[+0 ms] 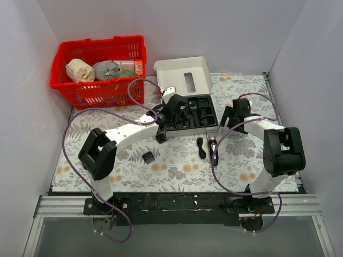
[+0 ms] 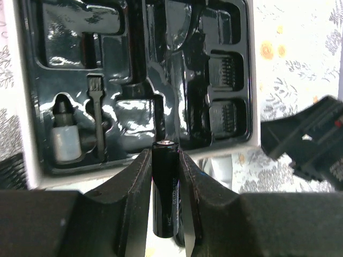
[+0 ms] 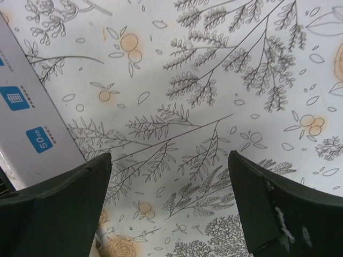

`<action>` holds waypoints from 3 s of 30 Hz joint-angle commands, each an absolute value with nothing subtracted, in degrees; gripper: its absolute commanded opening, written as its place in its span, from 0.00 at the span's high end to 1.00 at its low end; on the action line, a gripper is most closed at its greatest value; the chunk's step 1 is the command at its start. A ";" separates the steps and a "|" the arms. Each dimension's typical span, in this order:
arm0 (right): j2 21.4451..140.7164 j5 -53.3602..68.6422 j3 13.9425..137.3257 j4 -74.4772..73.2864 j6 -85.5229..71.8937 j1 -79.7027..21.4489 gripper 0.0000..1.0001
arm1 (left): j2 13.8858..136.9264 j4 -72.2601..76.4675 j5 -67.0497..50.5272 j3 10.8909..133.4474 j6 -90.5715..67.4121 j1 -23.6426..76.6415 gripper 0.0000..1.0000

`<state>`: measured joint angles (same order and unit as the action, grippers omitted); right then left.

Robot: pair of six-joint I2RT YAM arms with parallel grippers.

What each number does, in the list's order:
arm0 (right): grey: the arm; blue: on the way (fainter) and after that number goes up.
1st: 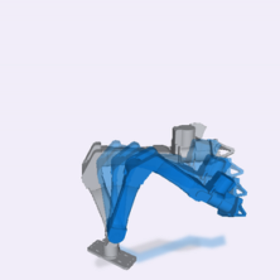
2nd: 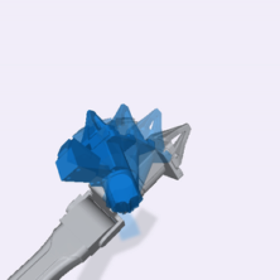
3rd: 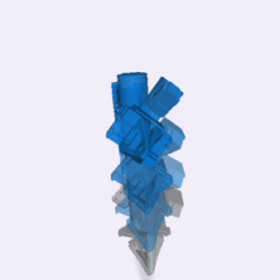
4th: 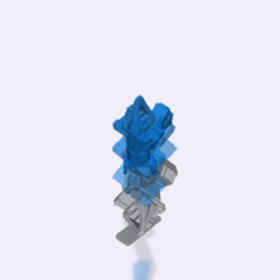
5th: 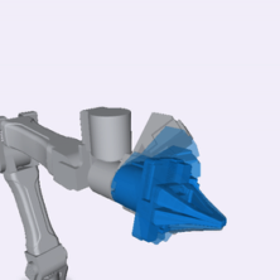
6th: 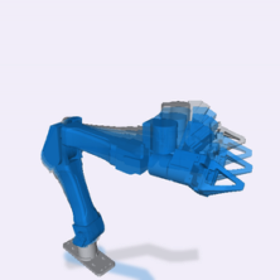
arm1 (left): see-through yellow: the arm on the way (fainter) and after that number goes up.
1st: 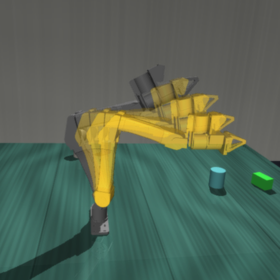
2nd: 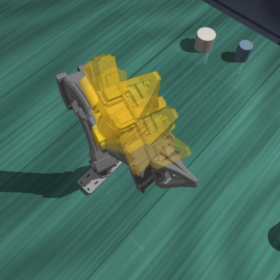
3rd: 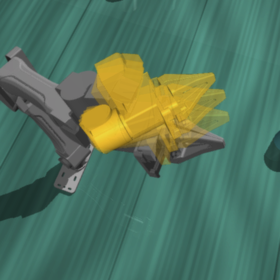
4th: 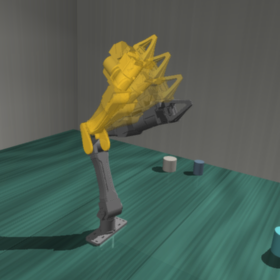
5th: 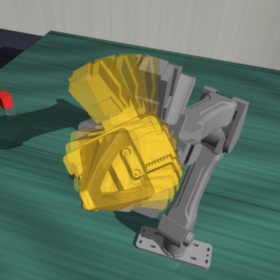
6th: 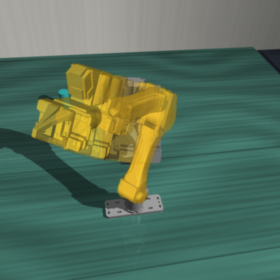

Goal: Sort the hair-cutting tools

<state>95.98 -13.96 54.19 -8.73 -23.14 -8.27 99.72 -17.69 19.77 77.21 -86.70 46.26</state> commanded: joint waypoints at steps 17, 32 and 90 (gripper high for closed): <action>65.22 -19.95 47.63 -12.30 -24.70 -16.25 0.03 | 131.45 -23.37 18.29 113.62 -78.93 37.01 1.00; 63.10 -19.60 43.33 -9.76 -23.03 -20.48 0.03 | 139.13 -22.94 10.74 122.61 -71.28 35.60 1.00; 103.88 -0.44 84.98 -15.46 -16.08 -26.81 0.99 | 90.19 -24.79 16.44 80.79 -74.53 31.73 0.02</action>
